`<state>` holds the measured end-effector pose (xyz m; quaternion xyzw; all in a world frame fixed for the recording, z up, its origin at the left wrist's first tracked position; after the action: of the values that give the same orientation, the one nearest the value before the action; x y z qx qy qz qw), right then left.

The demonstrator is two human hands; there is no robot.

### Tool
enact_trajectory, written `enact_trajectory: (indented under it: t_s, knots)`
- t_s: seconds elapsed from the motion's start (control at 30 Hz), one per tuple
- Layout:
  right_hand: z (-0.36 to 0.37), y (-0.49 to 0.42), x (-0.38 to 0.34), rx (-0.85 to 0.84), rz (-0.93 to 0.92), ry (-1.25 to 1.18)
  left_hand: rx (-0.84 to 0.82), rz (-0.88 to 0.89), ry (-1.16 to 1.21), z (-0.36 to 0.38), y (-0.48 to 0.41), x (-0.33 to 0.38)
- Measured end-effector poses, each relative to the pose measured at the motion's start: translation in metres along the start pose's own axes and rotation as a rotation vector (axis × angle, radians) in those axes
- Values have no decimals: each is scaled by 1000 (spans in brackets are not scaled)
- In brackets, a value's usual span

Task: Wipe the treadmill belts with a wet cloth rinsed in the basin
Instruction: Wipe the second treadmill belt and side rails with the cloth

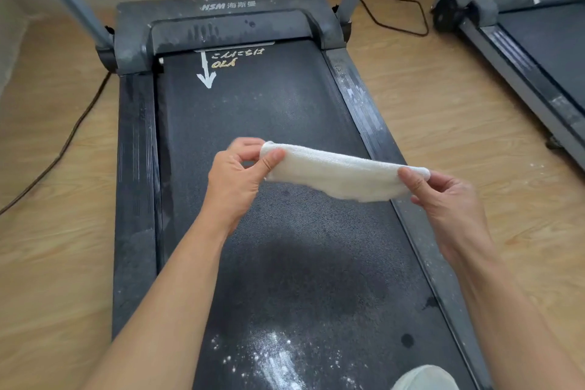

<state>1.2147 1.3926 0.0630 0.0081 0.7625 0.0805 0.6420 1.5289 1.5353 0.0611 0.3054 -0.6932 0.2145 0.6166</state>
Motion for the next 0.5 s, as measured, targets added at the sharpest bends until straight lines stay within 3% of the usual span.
enact_trajectory:
  t_s: [0.23, 0.33, 0.5]
  knots:
    - [-5, 8, -37, 57, -179, -282, -2, 134, 232, -7, -1, 36]
    - [-1, 10, -54, -16, -196, -405, -13, 165, 296, -7, 0, 56]
    - [19, 1, -36, -109, -76, -208, -125, 101, 194, 6, -1, 42]
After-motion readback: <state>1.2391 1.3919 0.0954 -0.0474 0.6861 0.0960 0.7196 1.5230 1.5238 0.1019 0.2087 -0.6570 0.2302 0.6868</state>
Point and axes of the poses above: each hand's wrist, its own y-axis away from the middle knuckle, its own z-axis out of the palm, x = y × z, the point moved 8 cm from there along -y, towards the middle knuckle, and after that the axes turned 6 degrees about x, right-handed, at the moved point
